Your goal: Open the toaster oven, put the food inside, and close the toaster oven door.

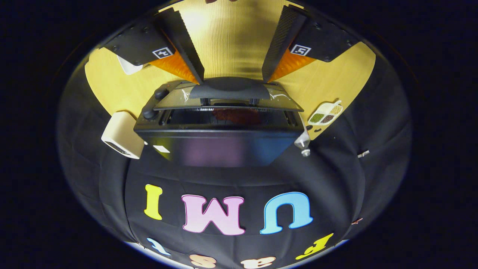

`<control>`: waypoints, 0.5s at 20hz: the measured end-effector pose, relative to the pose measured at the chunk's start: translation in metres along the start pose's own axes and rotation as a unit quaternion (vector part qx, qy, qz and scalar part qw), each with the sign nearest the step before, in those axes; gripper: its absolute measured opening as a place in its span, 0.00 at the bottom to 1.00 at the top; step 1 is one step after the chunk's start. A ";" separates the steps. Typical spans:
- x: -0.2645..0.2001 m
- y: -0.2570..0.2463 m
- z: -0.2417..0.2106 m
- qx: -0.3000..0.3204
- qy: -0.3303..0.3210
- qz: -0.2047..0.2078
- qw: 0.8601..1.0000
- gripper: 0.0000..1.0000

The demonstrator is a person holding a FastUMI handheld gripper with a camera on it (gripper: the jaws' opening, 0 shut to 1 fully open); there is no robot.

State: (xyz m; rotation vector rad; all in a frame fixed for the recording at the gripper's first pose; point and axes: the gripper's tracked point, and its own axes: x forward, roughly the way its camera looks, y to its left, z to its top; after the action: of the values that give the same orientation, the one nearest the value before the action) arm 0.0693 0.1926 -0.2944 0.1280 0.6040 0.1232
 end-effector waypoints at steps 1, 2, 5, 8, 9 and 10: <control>-0.001 -0.001 0.007 -0.003 -0.009 0.001 1.000 0.97; -0.005 0.000 0.011 -0.007 -0.015 0.004 1.000 0.97; -0.014 0.000 0.022 -0.007 -0.028 0.007 1.000 0.99; -0.028 -0.003 0.046 -0.006 -0.063 0.009 0.998 0.99; -0.033 -0.007 0.056 -0.011 -0.078 0.008 0.997 0.99; -0.038 -0.010 0.065 -0.017 -0.091 0.009 0.996 0.98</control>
State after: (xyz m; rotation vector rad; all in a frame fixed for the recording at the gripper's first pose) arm 0.0761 0.1713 -0.2217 0.1102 0.4183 0.1374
